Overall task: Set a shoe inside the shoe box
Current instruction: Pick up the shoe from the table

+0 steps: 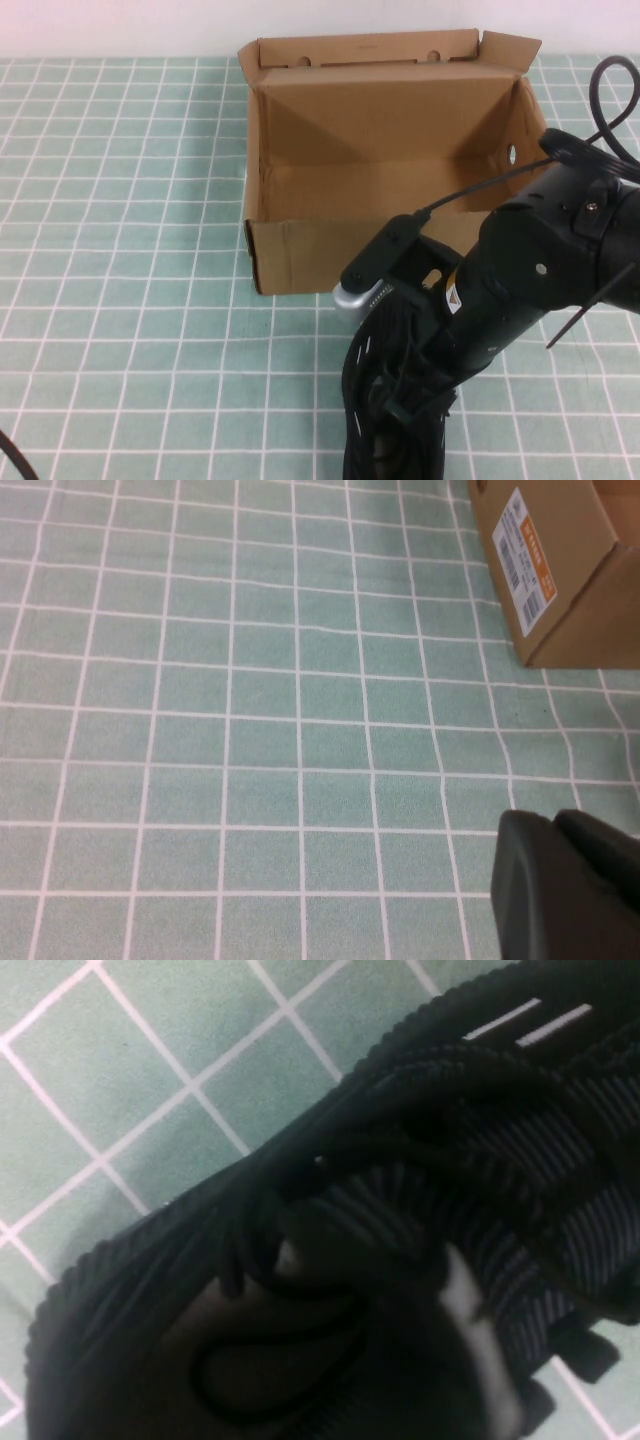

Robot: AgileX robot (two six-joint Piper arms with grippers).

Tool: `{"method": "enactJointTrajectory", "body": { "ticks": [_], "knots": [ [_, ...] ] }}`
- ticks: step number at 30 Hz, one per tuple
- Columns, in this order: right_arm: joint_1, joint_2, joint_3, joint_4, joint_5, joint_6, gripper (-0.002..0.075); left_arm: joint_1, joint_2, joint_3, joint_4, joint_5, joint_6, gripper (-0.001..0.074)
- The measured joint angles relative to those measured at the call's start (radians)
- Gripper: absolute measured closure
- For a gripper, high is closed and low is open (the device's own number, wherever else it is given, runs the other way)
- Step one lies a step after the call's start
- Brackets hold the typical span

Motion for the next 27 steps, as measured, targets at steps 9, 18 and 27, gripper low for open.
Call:
{"method": "enactJointTrajectory", "body": {
  "ticks": [9,18,27],
  "knots": [
    [0.000,0.000,0.000,0.079,0.000,-0.044,0.0732,0.000,0.000,0.000,0.000,-0.002,0.000,0.0738],
    [0.014,-0.028,-0.085,0.208,0.073,-0.074,0.0732,0.000,0.000,0.000,0.000,0.004,0.007,0.0738],
    [0.014,-0.033,-0.308,0.236,0.194,-0.083,0.0732,0.000,0.000,0.000,-0.242,-0.010,0.331,0.0738]
  ]
}}
